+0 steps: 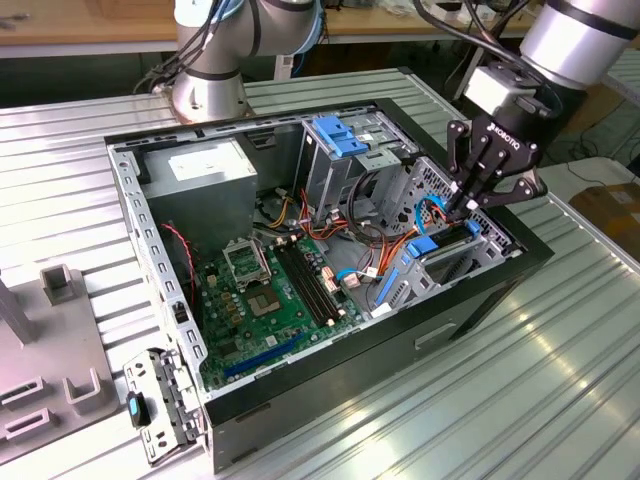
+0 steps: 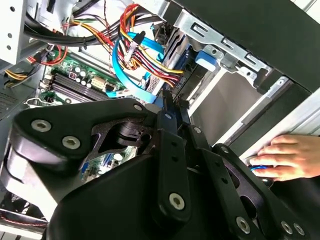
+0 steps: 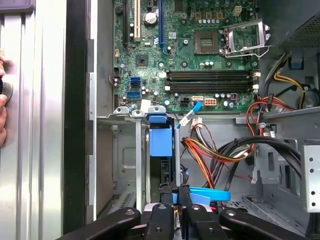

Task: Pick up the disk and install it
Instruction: 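Insert the second disk wire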

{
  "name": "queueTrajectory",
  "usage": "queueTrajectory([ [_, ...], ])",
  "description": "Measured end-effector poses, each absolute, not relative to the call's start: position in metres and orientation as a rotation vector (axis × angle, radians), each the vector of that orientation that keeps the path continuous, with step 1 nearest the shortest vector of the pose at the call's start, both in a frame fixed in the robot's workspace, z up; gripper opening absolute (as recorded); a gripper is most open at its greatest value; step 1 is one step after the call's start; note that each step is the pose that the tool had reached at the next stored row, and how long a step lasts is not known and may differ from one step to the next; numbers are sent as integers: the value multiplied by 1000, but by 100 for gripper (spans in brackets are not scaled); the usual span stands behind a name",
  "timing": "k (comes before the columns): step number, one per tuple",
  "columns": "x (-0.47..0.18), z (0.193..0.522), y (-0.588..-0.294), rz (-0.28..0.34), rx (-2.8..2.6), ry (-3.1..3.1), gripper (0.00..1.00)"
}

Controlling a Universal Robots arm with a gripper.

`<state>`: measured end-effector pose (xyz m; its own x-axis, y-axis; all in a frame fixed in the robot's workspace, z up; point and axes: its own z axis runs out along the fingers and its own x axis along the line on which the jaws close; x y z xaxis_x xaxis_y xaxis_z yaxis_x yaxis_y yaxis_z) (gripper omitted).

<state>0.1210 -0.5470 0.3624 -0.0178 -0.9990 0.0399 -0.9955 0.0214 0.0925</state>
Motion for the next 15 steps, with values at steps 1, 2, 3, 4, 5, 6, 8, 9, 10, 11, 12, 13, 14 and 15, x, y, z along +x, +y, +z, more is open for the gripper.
queueTrajectory([
  [1, 120, 361, -547, -54, 2144, -2169, 16],
  [2, 119, 359, -547, -49, 2153, -2165, 16],
  [3, 118, 358, -548, -47, 2156, -2163, 16],
  [4, 118, 358, -549, -47, 2158, -2162, 16],
  [5, 117, 357, -551, -48, 2162, -2161, 16],
  [6, 116, 357, -552, -54, 2167, -2162, 16],
  [8, 116, 355, -554, -70, 2178, -2166, 16],
  [9, 116, 355, -554, -70, 2178, -2166, 16],
  [10, 116, 355, -554, -69, 2178, -2166, 16],
  [11, 116, 355, -555, -66, 2179, -2168, 16],
  [12, 116, 354, -556, -63, 2181, -2169, 16],
  [13, 115, 352, -557, -62, 2182, -2171, 16],
  [14, 115, 351, -557, -64, 2184, -2172, 16],
  [15, 115, 351, -557, -66, 2185, -2173, 16],
])
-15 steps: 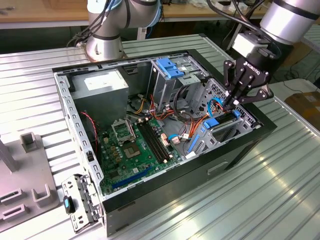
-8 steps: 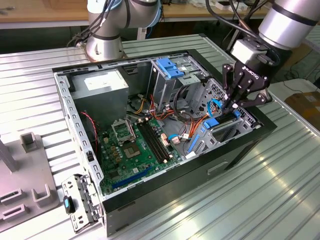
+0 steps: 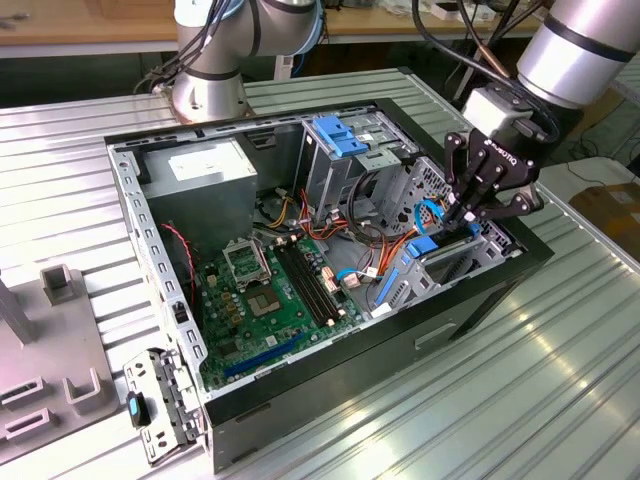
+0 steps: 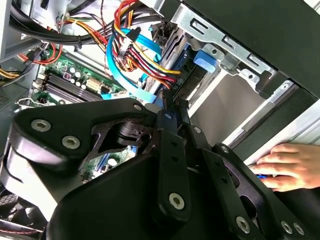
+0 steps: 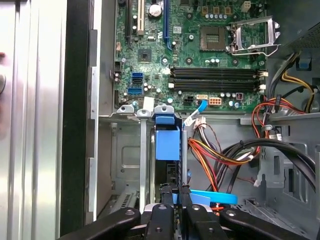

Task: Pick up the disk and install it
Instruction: 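Insert the second disk wire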

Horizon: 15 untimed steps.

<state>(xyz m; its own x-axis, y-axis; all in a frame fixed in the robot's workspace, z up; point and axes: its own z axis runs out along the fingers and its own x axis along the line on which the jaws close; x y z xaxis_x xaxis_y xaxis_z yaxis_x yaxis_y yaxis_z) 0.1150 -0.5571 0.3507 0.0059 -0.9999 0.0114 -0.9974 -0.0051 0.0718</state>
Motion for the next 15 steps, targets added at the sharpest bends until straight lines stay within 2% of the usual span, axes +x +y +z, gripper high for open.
queueTrajectory([
  [7, 115, 349, -562, -105, 2204, -2189, 16],
  [15, 114, 348, -564, -112, 2207, -2192, 16],
])
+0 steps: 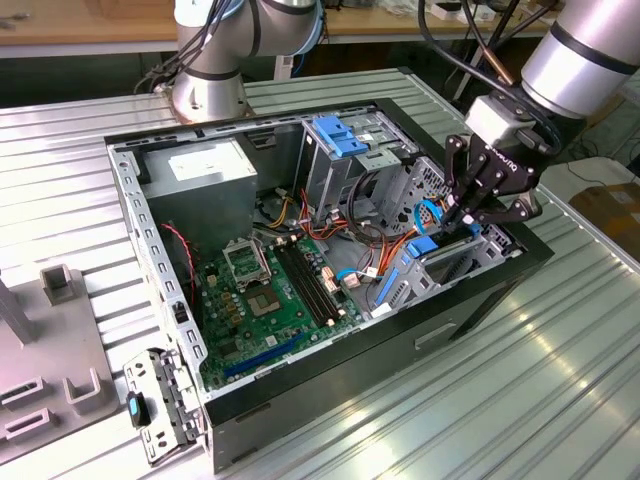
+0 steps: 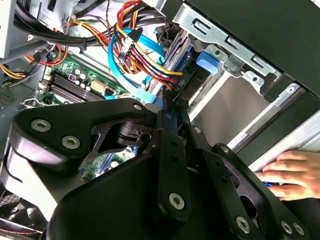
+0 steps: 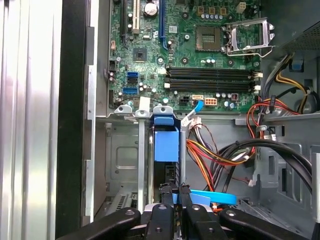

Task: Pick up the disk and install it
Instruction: 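Insert the second disk wire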

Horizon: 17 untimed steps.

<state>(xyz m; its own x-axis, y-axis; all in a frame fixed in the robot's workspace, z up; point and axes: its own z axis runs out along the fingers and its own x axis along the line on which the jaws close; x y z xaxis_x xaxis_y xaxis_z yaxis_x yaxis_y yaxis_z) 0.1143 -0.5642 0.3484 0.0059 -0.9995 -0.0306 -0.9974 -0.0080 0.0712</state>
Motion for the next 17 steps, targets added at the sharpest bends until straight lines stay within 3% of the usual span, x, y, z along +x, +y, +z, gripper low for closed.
queueTrajectory([
  [17, 114, 344, -565, -114, 2226, -2209, 16],
])
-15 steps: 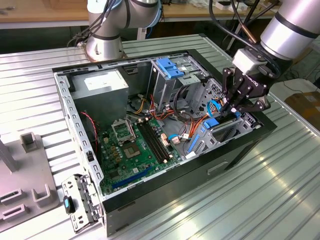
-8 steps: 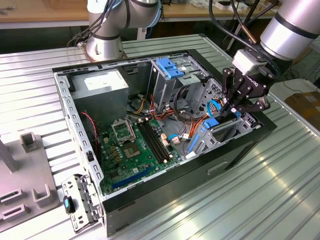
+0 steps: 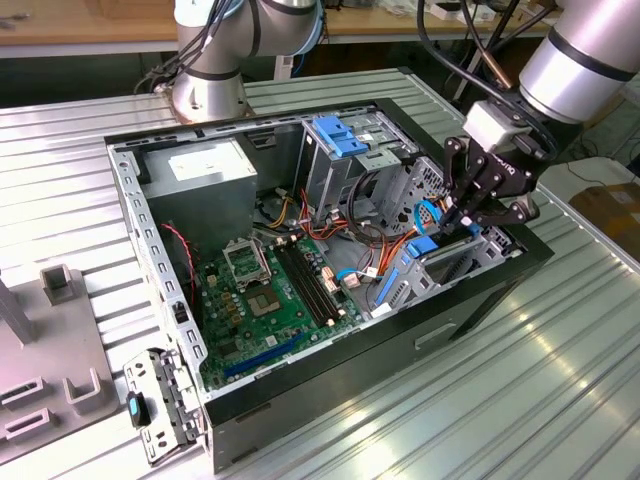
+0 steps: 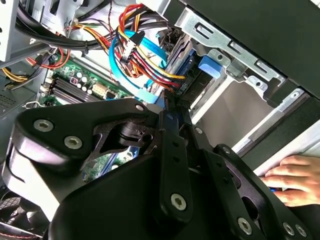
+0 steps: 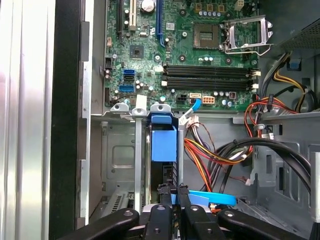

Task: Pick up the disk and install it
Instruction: 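Insert the second disk wire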

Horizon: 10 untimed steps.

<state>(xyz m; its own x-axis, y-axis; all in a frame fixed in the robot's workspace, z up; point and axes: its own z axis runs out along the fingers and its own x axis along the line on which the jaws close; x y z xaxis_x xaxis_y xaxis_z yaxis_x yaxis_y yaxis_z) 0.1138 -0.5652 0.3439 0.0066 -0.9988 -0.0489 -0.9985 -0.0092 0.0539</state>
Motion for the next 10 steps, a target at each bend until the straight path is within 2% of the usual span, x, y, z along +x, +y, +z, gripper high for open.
queueTrajectory([
  [10, 114, 340, -566, -118, 2228, -2211, 16],
])
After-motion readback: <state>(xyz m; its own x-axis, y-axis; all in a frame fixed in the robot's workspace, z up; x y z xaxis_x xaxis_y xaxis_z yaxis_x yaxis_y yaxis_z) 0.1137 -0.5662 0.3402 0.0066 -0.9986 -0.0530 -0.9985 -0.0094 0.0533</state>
